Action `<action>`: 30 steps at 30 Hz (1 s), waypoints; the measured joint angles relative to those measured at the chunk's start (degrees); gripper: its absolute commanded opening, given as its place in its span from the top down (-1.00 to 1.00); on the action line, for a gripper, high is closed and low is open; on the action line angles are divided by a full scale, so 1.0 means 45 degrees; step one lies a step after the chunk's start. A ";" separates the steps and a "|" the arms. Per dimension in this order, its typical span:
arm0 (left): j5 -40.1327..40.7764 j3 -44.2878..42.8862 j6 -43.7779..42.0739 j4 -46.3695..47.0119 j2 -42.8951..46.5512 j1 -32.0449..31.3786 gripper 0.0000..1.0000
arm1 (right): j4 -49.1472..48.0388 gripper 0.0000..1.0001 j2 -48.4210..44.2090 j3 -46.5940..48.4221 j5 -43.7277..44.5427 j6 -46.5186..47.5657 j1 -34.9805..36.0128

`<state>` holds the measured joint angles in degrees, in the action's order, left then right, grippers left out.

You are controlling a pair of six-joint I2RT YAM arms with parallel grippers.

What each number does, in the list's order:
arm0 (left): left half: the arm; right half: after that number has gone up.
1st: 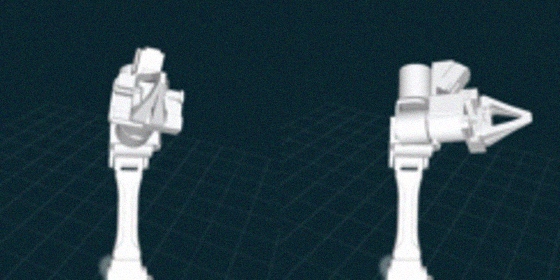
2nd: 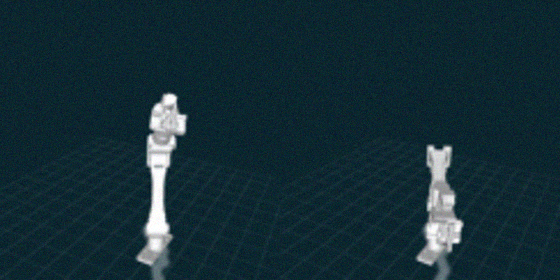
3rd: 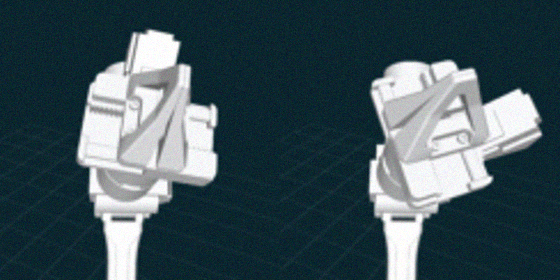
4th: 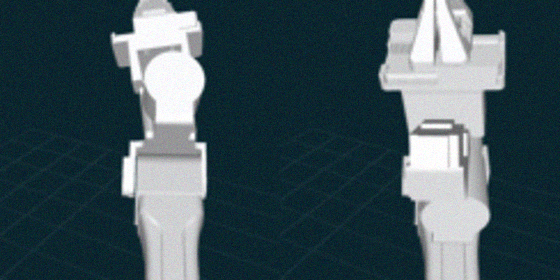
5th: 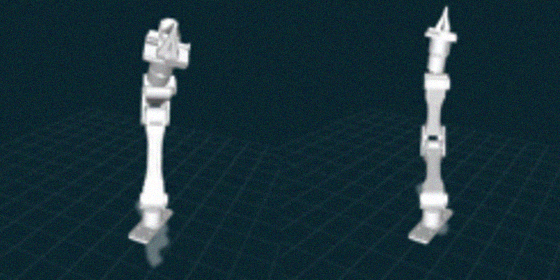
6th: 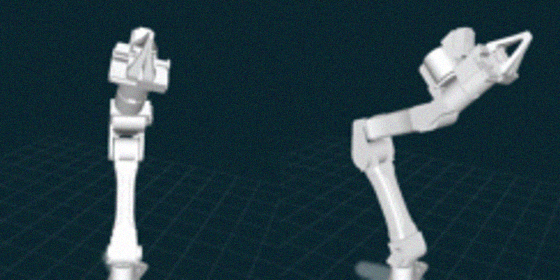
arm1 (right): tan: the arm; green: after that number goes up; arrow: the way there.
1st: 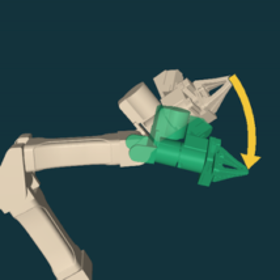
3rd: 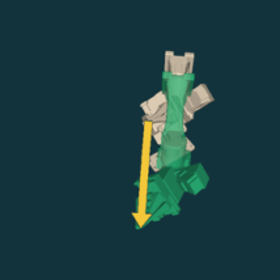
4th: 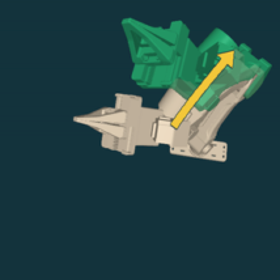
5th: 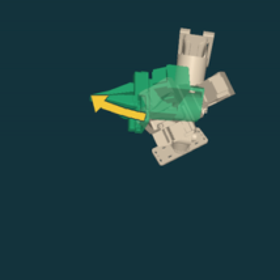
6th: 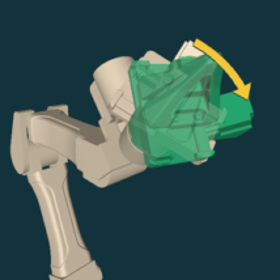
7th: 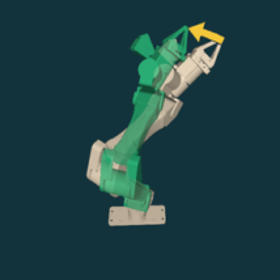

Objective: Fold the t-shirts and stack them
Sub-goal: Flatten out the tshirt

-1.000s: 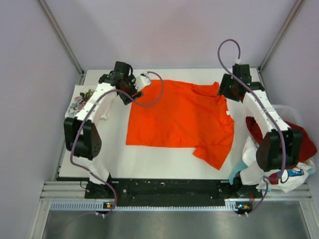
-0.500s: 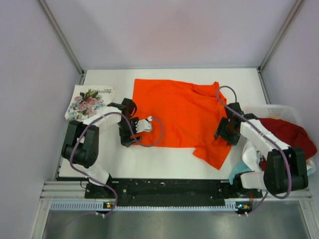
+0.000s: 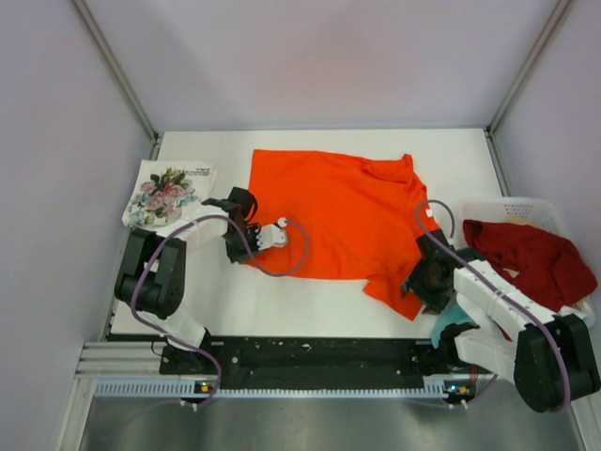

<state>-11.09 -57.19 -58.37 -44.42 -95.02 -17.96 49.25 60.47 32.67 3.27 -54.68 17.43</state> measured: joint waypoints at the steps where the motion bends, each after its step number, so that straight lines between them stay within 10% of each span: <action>1: 0.0005 0.0029 0.0053 0.0044 0.0068 0.0000 1.00 | -0.0073 -0.21 0.0160 -0.0335 -0.0024 -0.0180 0.0039; 4: 0.0141 0.0073 0.0287 0.0107 0.0257 0.0000 1.00 | -0.0024 -0.05 0.0491 -0.0738 -0.0049 -0.0486 0.0049; 9: 0.0452 0.0049 0.0772 0.0063 0.0423 0.0010 1.00 | 0.0330 1.00 0.0466 -0.0835 0.0296 -0.0427 0.0092; 19: 0.1039 -0.1311 0.1880 -0.1681 0.1486 0.0146 1.00 | -0.0136 1.00 -0.0685 -0.0432 -0.0097 0.0355 0.0102; 30: 0.2453 -0.3288 0.2492 -0.5668 0.4352 0.0296 1.00 | 0.1783 1.00 -0.3963 0.6717 0.1015 0.2030 0.0102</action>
<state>-0.05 -71.99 -47.16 -69.93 -75.44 -16.62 57.28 42.63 62.89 7.84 -45.54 17.89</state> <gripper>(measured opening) 0.017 0.004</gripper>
